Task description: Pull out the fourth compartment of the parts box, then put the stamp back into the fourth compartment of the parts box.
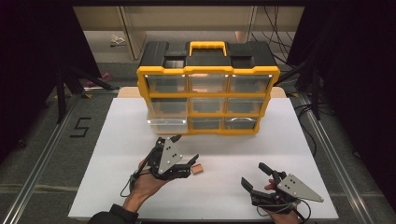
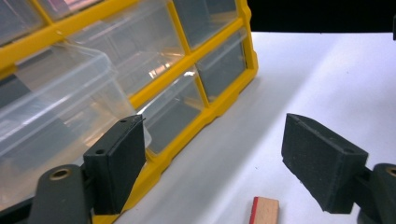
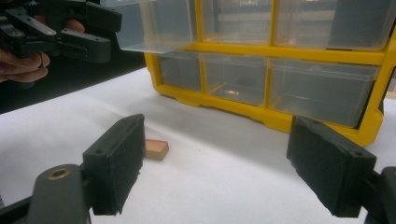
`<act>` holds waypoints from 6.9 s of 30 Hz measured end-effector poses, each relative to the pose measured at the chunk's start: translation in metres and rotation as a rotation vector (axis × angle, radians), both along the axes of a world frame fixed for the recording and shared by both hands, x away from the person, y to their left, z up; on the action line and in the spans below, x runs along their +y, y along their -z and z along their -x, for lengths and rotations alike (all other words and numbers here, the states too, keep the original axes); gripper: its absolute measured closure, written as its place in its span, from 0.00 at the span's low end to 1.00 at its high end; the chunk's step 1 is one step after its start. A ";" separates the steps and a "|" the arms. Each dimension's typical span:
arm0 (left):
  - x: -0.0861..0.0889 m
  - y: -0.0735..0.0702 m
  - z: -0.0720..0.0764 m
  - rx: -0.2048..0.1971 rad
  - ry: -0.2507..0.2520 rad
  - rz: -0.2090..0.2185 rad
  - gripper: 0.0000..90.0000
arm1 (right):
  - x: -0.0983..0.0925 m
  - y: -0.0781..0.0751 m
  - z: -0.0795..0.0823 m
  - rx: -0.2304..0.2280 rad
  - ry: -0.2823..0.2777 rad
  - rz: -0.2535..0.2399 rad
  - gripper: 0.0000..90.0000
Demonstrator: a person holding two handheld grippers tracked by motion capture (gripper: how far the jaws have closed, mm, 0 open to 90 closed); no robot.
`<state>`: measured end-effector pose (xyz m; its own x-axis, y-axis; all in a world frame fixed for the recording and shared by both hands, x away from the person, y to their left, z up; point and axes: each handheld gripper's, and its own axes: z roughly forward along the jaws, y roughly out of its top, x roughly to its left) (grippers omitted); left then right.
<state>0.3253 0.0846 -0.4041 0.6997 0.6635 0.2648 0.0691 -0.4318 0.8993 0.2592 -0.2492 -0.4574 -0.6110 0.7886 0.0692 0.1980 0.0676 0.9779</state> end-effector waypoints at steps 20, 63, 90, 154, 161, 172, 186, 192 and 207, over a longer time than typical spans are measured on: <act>-0.014 0.018 -0.007 0.113 0.045 -0.062 0.22 | 0.001 0.001 -0.001 0.002 -0.005 0.003 0.23; -0.034 0.062 -0.034 0.388 0.111 -0.253 0.22 | 0.004 0.000 -0.001 -0.002 -0.015 0.012 0.23; -0.041 0.075 -0.049 0.490 0.129 -0.335 0.51 | 0.005 0.000 -0.001 0.001 -0.019 0.015 0.23; -0.023 0.043 -0.038 0.380 0.108 -0.233 0.74 | 0.005 0.001 -0.002 0.009 -0.024 0.009 0.23; -0.022 0.038 -0.036 0.366 0.111 -0.229 0.74 | 0.005 0.001 -0.002 0.005 -0.026 0.010 0.23; -0.019 0.031 -0.034 0.345 0.104 -0.202 0.74 | 0.006 0.001 -0.002 0.005 -0.029 0.011 0.23; -0.015 0.011 -0.025 0.273 0.101 -0.144 0.74 | 0.006 0.001 -0.001 0.004 -0.029 0.011 0.23; -0.012 0.005 -0.023 0.253 0.095 -0.120 0.74 | 0.006 0.001 -0.002 0.005 -0.029 0.011 0.23; -0.005 -0.008 -0.019 0.223 0.098 -0.052 0.74 | 0.006 0.001 -0.002 0.004 -0.029 0.011 0.23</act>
<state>0.3446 0.0794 -0.3959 0.8050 0.5791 0.1290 0.2187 -0.4918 0.8428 0.2607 -0.2435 -0.4584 -0.6335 0.7712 0.0627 0.1997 0.0846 0.9762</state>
